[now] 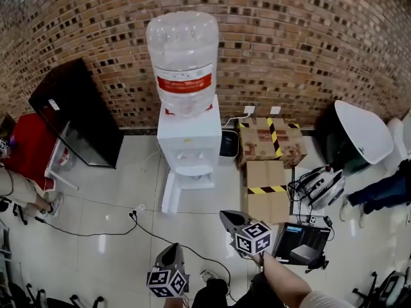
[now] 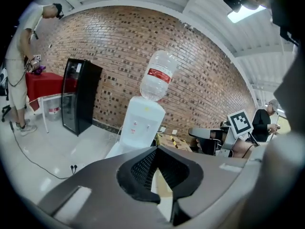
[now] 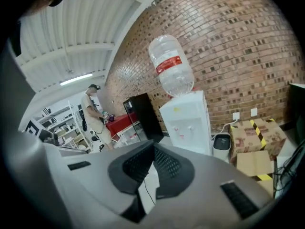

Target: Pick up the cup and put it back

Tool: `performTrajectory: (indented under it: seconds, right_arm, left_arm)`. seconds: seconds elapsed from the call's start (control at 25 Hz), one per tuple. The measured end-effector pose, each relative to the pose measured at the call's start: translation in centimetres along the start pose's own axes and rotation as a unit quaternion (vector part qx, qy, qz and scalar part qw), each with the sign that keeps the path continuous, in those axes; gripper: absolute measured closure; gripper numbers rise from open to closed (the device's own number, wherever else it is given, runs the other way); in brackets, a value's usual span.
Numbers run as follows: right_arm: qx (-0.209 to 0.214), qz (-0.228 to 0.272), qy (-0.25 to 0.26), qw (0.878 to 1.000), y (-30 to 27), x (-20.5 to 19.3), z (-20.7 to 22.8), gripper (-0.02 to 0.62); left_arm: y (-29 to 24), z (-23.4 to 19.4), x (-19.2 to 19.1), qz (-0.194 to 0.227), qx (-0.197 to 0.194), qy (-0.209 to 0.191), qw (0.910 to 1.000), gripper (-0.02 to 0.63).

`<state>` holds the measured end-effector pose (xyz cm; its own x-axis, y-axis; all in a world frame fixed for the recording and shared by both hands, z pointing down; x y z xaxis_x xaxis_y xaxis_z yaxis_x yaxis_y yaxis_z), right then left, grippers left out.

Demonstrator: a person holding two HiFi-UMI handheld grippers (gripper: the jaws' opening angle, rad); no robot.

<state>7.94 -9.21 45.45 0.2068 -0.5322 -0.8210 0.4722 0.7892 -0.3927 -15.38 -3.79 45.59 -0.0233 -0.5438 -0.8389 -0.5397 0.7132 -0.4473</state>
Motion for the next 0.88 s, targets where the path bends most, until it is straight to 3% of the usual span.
performTrajectory:
  seconds: [0.16, 0.32, 0.52, 0.72, 0.88]
  right_arm:
    - [0.02, 0.02, 0.043, 0.999, 6.4, 2.6, -1.1, 0.583]
    - [0.021, 0.001, 0.074, 0.997, 14.4, 3.6, 0.2, 0.584]
    - [0.027, -0.016, 0.101, 0.994, 22.9, 4.2, 2.8, 0.584]
    - [0.048, -0.016, 0.103, 0.993, 27.8, 4.4, 4.0, 0.584]
    - [0.05, -0.014, 0.113, 0.992, 29.1, 5.0, 3.9, 0.584]
  left_arm:
    - [1.0, 5.1, 1.3, 0.015, 0.001, -0.002, 0.9999, 0.602]
    - [0.9, 12.3, 2.4, 0.042, -0.007, 0.012, 0.999, 0.603]
    - [1.6, 21.9, 5.0, 0.087, -0.006, -0.016, 0.996, 0.603]
    - [2.8, 28.3, 4.6, 0.097, 0.008, -0.031, 0.9948, 0.603]
    - [2.8, 30.5, 4.0, 0.095, 0.01, -0.035, 0.9948, 0.603]
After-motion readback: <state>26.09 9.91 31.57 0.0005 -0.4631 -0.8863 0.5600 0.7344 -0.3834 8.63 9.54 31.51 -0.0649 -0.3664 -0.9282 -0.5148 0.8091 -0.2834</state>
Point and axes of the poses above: the fingertips, and each gripper's own axes: y backward along the fingers, z to its right, x out of its top, the point moved 5 cm from there along y, backward along the fingers, and after that the axes turned 5 degrees about -y, right-handed, at the moved point
